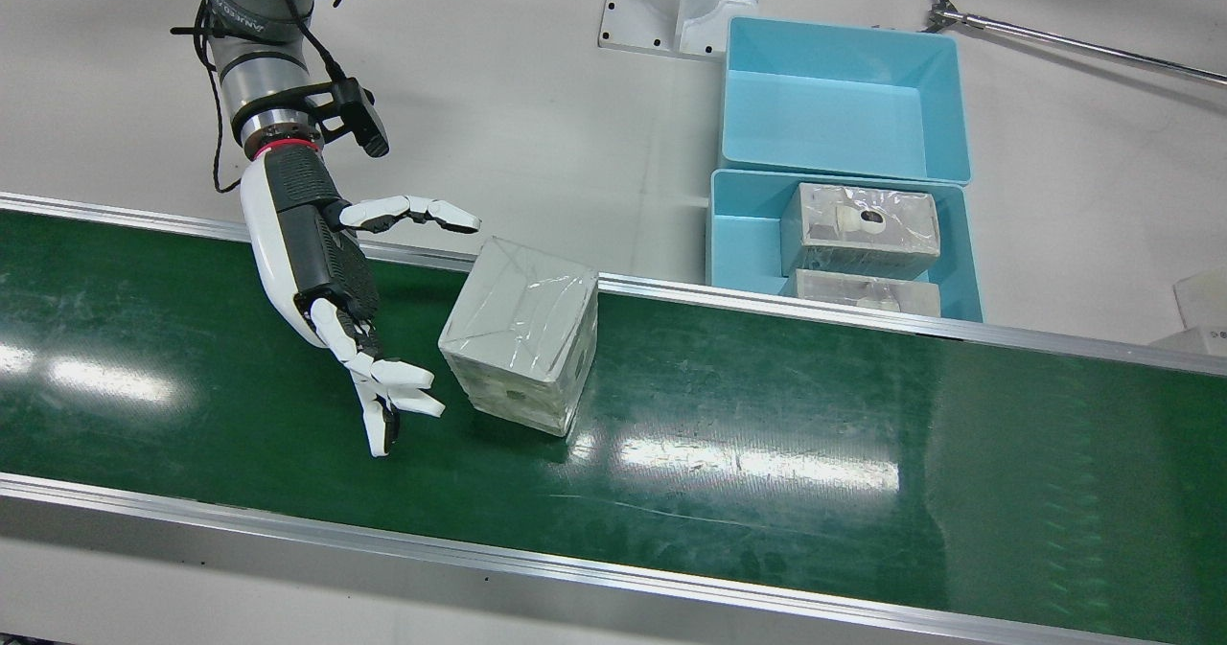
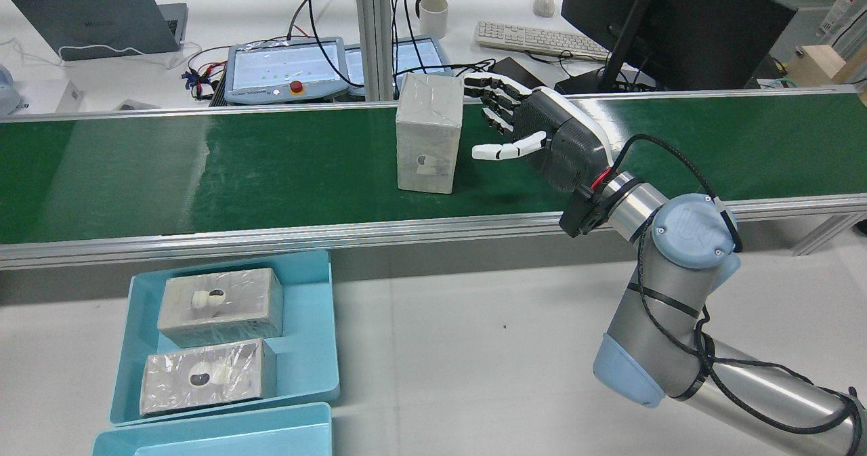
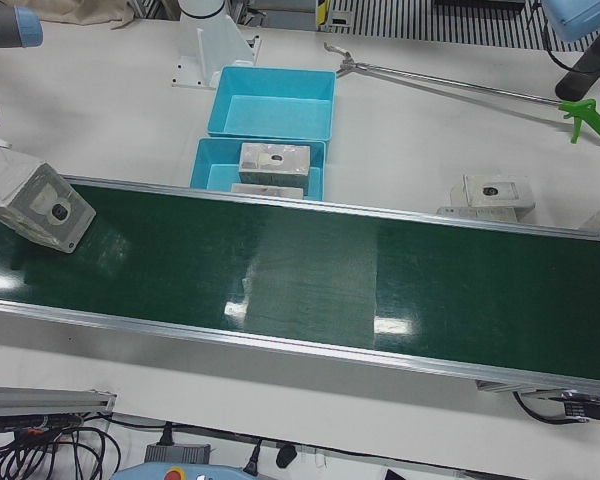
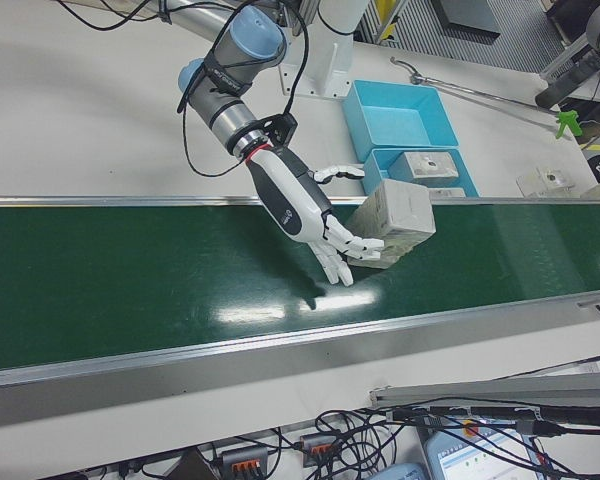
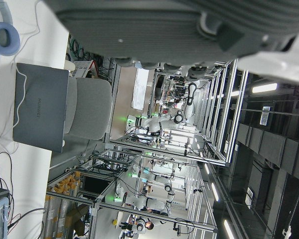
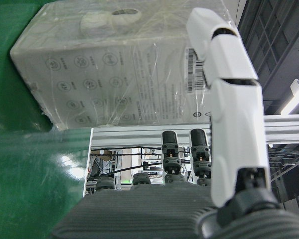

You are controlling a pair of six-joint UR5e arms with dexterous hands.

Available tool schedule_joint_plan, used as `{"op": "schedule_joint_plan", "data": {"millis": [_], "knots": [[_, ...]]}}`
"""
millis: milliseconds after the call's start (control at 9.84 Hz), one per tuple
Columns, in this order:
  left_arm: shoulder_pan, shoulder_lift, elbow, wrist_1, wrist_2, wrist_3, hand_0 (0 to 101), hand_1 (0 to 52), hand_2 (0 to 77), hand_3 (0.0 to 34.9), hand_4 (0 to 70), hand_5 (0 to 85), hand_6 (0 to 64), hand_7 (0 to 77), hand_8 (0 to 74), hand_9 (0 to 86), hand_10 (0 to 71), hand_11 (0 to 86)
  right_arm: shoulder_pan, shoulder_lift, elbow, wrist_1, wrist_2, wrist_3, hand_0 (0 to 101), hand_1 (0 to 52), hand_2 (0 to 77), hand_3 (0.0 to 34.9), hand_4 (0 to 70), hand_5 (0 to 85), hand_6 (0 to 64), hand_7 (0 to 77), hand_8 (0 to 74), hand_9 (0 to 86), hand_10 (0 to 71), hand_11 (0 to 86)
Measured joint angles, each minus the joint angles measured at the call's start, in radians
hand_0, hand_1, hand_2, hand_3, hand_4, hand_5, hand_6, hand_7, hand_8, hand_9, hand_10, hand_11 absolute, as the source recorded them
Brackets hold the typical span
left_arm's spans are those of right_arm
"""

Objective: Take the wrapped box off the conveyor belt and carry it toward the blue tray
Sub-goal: 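Lower the right hand onto the wrapped white box on the belt, then close the right hand fingers around the wrapped white box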

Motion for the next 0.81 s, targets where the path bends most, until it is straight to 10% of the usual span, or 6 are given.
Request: {"op": "schedule_joint_plan", "data": {"millis": [813], "knots": [[0.0,0.0,0.0,0.0,0.0,0.0,0,0.0,1.1,0.0,0.0,1.1,0.0,0.5,0.5,0.0,0.5,0.0,-0.012,0.045,-0.039,-0.002,0.016,-0.021,50,22.4,25.6,18.7,8.7,27.3,1.1,19.1,0.0,2.2,0.0,1.6]]}}
